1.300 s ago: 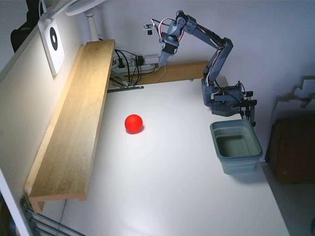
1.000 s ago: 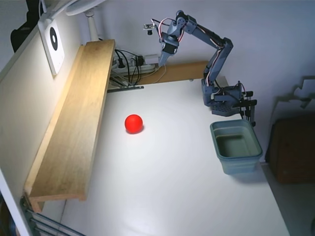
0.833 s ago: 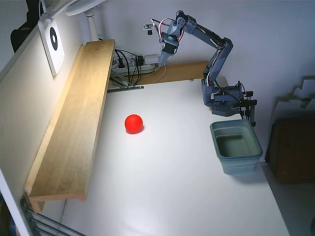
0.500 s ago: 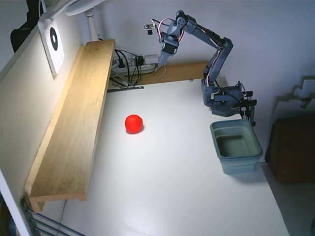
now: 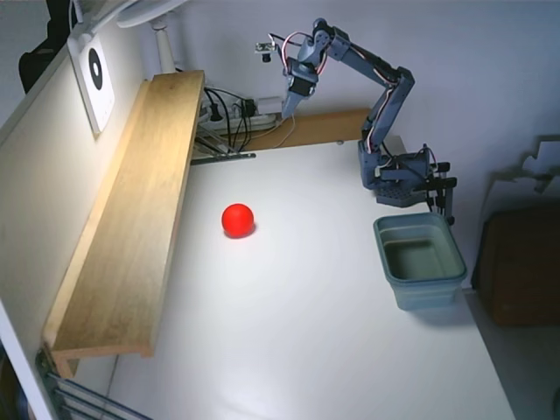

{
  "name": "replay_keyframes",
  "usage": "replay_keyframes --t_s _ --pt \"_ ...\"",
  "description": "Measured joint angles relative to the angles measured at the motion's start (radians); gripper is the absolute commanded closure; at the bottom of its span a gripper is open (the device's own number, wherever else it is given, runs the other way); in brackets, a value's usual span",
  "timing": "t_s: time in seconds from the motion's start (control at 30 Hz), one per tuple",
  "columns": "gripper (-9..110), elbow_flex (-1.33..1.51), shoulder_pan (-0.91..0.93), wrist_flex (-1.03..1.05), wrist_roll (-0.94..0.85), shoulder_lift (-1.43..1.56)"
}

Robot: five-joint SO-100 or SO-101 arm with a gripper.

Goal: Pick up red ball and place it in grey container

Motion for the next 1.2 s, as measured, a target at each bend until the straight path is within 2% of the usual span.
replay_keyframes --t_s 0.83,0.87,1.2 --pt "104 0.0 0.0 0.0 0.0 0.0" --pt "63 0.0 0.0 0.0 0.0 0.0" --pt "63 0.0 -0.002 0.0 0.0 0.0"
